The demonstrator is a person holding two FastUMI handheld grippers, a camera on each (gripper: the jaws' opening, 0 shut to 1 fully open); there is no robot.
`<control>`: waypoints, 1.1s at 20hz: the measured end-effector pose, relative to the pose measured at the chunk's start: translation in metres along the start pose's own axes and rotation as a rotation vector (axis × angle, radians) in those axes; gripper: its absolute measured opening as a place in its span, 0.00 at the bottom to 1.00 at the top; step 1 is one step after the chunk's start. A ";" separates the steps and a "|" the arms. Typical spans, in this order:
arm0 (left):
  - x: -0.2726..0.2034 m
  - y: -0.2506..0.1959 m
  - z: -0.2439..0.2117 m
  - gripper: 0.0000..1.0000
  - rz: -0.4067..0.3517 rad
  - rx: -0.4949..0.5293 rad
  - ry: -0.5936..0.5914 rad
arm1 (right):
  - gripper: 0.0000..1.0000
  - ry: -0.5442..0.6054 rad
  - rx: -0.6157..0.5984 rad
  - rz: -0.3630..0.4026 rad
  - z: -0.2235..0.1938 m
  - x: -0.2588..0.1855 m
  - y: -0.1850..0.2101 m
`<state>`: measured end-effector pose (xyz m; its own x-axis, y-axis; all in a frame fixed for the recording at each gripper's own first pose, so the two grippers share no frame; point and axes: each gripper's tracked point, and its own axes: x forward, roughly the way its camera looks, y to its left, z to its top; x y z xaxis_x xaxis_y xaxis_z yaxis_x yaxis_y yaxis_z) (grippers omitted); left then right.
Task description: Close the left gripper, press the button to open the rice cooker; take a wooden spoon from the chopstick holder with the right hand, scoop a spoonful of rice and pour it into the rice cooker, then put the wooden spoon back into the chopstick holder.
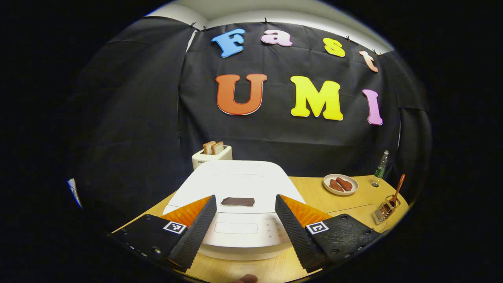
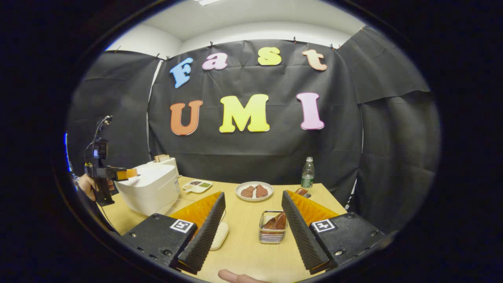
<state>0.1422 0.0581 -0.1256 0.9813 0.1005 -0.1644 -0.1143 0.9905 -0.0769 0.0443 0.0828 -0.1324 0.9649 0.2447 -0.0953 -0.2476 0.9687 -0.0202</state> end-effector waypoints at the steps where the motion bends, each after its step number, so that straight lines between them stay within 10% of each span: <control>1: -0.009 -0.003 0.007 0.95 -0.003 0.001 -0.017 | 0.93 -0.007 -0.003 -0.005 0.002 -0.004 -0.001; 22: -0.188 -0.080 0.074 0.95 -0.142 0.084 -0.247 | 0.92 -0.123 -0.008 -0.162 0.038 -0.090 -0.020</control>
<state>-0.0219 -0.0328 -0.0161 0.9958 -0.0294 0.0871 0.0295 0.9996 0.0011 -0.0348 0.0433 -0.0854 0.9955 0.0892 0.0324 -0.0882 0.9956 -0.0331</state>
